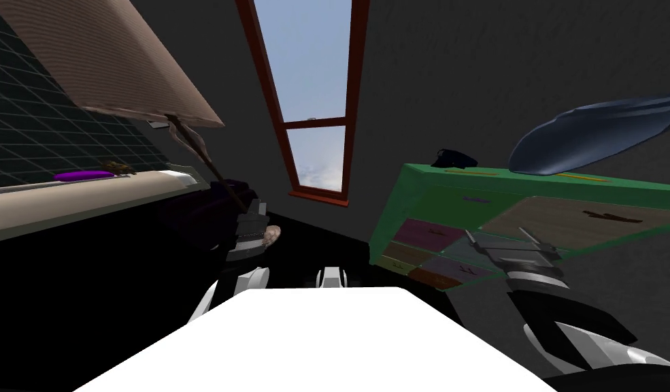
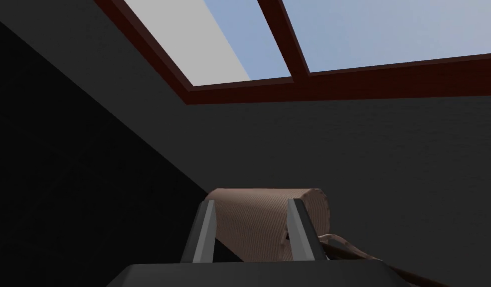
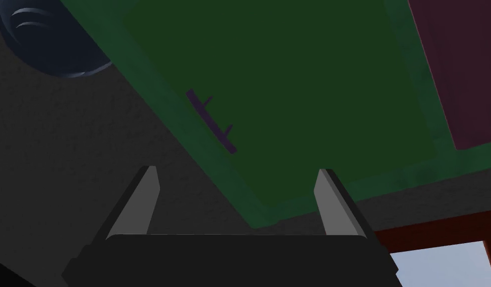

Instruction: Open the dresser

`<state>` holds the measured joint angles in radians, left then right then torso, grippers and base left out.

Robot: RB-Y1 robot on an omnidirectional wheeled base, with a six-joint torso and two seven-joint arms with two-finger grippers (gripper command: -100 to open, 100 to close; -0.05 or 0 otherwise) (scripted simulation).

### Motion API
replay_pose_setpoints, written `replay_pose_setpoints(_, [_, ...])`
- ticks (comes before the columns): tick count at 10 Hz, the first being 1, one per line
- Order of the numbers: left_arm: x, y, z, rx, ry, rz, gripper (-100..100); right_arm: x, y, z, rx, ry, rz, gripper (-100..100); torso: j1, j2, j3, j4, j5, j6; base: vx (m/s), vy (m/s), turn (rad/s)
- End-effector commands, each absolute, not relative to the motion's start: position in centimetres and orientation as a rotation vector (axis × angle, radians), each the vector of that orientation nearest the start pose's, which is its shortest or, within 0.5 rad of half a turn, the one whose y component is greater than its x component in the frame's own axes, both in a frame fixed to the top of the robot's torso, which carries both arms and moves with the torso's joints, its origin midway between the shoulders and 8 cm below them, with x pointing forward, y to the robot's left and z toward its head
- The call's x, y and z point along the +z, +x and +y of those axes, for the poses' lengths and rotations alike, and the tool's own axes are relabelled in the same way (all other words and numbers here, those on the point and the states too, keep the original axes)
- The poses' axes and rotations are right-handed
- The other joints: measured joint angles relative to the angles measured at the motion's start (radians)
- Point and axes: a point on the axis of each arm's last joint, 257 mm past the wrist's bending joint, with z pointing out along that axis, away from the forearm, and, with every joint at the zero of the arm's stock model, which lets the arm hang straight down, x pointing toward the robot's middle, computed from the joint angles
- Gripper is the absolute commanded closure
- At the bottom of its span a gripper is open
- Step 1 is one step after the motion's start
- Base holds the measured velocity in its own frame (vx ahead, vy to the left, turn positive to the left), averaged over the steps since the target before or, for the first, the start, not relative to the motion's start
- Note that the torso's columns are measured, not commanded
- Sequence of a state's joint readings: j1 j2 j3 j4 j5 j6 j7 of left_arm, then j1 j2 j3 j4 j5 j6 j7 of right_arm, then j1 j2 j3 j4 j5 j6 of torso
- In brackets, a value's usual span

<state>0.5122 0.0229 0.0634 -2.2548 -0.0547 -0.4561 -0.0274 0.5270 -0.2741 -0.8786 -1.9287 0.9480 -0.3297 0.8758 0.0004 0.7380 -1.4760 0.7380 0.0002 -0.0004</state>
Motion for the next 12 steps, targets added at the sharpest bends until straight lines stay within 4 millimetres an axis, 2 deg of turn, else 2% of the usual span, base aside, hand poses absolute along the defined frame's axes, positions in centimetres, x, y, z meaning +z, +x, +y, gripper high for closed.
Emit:
replay_pose_setpoints(1, [0.1, 35.2, 29.8, -1.155, -0.653, 0.719, 0, -7.0, 24.6, -64.7, -1.299, -0.369, 1.451, -100, -0.001, 0.0, 0.0, 0.0, 0.0, 0.001, 0.024, 0.025, 0.168])
replay_pose_setpoints(4, [0.1, 35.2, 29.8, -1.155, -0.653, 0.719, 0, -6.1, 21.9, -68.2, -1.51, -0.471, 1.483, -100, 0.0, -0.001, 0.0, 0.0, 0.0, 0.0, 0.036, 0.034, 0.234])
replay_pose_setpoints(7, [0.1, 35.2, 29.8, -1.155, -0.653, 0.719, 0, -4.4, 20.1, -70.8, -1.677, -0.566, 1.492, -100, 0.0, 0.0, 0.0, 0.0, 0.0, 0.0, 0.039, 0.029, 0.194])
replay_pose_setpoints(10, [0.1, 35.2, 29.8, -1.155, -0.653, 0.719, 0, -2.8, 19.1, -72.3, -1.785, -0.634, 1.485, -100, -0.001, 0.001, 0.001, 0.0, 0.0, 0.001, 0.024, 0.018, 0.104])
replay_pose_setpoints(11, [0.1, 35.2, 29.8, -1.155, -0.653, 0.719, 0, -3.0, 19.3, -72.1, -1.763, -0.618, 1.486, -100, -0.001, 0.001, 0.0, 0.0, 0.0, 0.001, 0.009, 0.006, 0.016])
replay_pose_setpoints(12, [0.1, 35.2, 29.8, -1.155, -0.653, 0.719, 0, -2.0, 18.7, -72.7, -1.769, -0.624, 1.485, -100, -0.001, 0.001, 0.001, 0.0, 0.0, 0.001, 0.089, -0.025, -0.006])
